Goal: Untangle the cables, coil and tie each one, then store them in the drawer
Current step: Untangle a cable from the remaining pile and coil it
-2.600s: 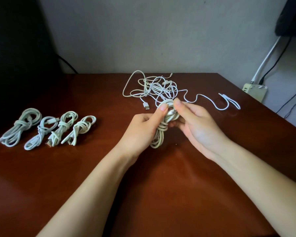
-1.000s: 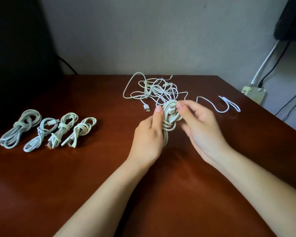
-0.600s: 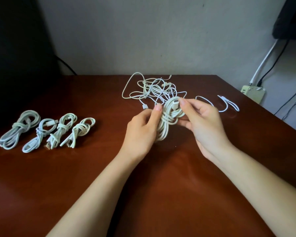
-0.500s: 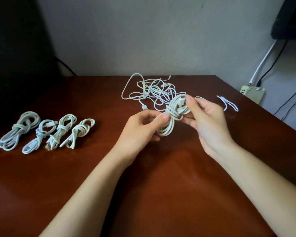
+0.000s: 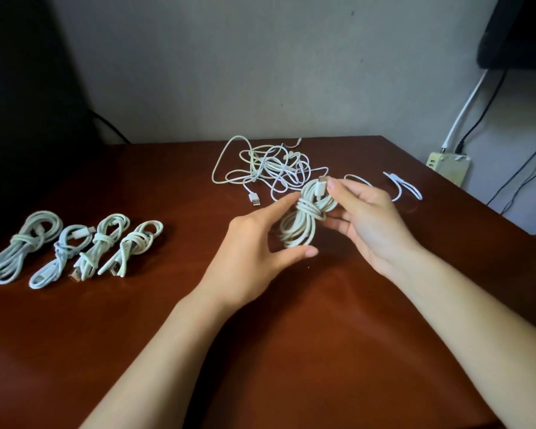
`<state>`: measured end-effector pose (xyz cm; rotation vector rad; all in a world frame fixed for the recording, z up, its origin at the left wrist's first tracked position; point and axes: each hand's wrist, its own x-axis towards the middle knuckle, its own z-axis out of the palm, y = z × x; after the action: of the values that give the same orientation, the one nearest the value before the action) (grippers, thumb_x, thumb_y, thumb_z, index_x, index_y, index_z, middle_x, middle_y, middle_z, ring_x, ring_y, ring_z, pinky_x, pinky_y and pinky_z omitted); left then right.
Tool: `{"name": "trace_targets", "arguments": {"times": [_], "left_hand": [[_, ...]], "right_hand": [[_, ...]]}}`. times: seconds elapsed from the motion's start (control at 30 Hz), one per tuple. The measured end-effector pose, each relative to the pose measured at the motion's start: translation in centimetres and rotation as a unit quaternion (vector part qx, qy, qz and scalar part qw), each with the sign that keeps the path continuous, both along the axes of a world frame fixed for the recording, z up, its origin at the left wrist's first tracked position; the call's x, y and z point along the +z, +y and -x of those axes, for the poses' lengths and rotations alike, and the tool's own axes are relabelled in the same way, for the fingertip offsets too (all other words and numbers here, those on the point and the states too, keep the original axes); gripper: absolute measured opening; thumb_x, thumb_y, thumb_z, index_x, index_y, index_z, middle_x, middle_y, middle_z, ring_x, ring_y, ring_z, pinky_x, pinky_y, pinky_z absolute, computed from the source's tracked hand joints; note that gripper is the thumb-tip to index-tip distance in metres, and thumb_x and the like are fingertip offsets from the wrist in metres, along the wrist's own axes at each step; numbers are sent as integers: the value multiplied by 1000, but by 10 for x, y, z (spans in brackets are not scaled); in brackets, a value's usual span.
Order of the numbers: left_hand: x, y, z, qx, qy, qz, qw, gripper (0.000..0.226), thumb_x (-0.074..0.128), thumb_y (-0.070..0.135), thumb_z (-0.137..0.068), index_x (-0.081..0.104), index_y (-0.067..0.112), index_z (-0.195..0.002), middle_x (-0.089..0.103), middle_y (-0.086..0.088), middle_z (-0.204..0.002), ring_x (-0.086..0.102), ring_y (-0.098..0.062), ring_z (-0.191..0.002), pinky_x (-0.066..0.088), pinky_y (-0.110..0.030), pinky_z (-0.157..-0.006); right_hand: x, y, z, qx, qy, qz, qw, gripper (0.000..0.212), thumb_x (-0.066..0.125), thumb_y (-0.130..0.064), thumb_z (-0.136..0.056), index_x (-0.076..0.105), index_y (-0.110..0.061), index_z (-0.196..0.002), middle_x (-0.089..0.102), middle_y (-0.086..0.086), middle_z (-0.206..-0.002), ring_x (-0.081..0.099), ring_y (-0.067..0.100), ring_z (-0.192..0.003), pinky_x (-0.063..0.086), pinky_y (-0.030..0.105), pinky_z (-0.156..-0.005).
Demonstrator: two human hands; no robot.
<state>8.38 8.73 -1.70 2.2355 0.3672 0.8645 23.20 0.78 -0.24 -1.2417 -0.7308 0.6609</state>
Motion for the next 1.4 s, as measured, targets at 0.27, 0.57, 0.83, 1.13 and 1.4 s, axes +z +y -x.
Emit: {"name": "trace_targets", "arguments": {"times": [0.27,0.57,0.83,1.13,1.4], "left_hand": [[3,6,4,-71,-51,204,975,52,74,23,-66,58,33,-114,69,10,-113,62,-2,-109,47,-19,-95],[-3,2,-3,-11,-4,141,990,53,72,6,-80,54,23,-126,65,12,-111,61,5,-97,43,-7,-83],[1,0,1,9,13,45,999,31,63,25,-91,58,21,-121,72,-7,-92,65,-19,-83,48,-23,-75],[-2,4,1,19,-6,55,998,21,60,36,-91,66,22,-105,69,1,-82,60,-11,-73,45,-22,-71],[-2,7,0,-27,-16,153,988,32,61,41,-84,67,22,-109,72,3,-98,67,-12,-91,53,-39,-86]], "right_hand": [[3,-5,-6,47,-47,-16,998,21,49,-14,-97,69,-9,-99,74,1,-89,69,10,-83,54,20,-65],[-2,1,16,-63,-133,-28,989,14,59,-11,-93,70,-19,-94,73,-3,-85,70,6,-80,55,20,-62],[-8,3,17,-27,-177,-22,984,16,53,-9,-95,65,-19,-98,69,2,-94,68,5,-81,53,19,-58],[-6,2,14,27,-197,-23,980,24,47,-5,-98,65,-20,-92,67,2,-89,67,9,-80,55,24,-62],[-11,4,16,-33,-230,-39,972,15,52,-11,-97,66,-15,-97,70,3,-90,69,16,-87,57,31,-69]]}}
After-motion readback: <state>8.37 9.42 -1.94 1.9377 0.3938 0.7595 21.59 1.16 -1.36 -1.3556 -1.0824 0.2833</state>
